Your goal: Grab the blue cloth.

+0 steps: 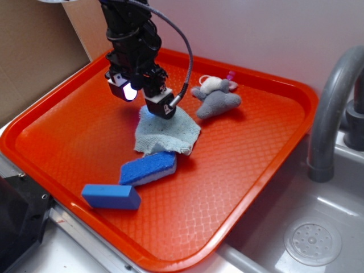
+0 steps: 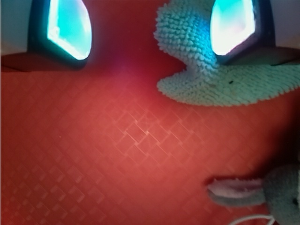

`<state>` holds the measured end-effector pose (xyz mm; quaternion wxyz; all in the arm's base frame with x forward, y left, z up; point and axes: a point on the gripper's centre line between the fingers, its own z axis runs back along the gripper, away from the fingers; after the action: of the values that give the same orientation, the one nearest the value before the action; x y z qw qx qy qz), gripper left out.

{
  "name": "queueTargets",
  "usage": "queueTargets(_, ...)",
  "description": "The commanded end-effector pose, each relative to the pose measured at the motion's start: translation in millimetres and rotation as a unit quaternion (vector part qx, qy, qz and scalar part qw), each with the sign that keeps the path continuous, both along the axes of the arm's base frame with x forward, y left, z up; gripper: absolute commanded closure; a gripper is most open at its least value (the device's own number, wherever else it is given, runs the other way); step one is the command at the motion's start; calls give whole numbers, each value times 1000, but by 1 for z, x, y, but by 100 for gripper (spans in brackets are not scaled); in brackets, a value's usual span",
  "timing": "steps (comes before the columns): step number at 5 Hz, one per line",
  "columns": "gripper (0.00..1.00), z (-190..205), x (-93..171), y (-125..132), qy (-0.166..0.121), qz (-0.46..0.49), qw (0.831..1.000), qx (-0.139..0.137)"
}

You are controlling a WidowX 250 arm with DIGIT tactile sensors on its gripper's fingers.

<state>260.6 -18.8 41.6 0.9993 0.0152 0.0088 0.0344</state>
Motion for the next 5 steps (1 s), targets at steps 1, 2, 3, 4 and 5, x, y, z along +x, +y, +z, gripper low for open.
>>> queueTargets(1,0,-22,19,-21,15,-36,996,-79)
queueTargets(2,0,-22,15,-50,16,-67,993,-95)
queueTargets(3,0,-15,5,-78,18,-100,992,-69)
queueTargets(4,100,-13,-5,-91,25,-106,992,-61)
queueTargets(5,100,-12,-9,-93,22,-102,993,-55)
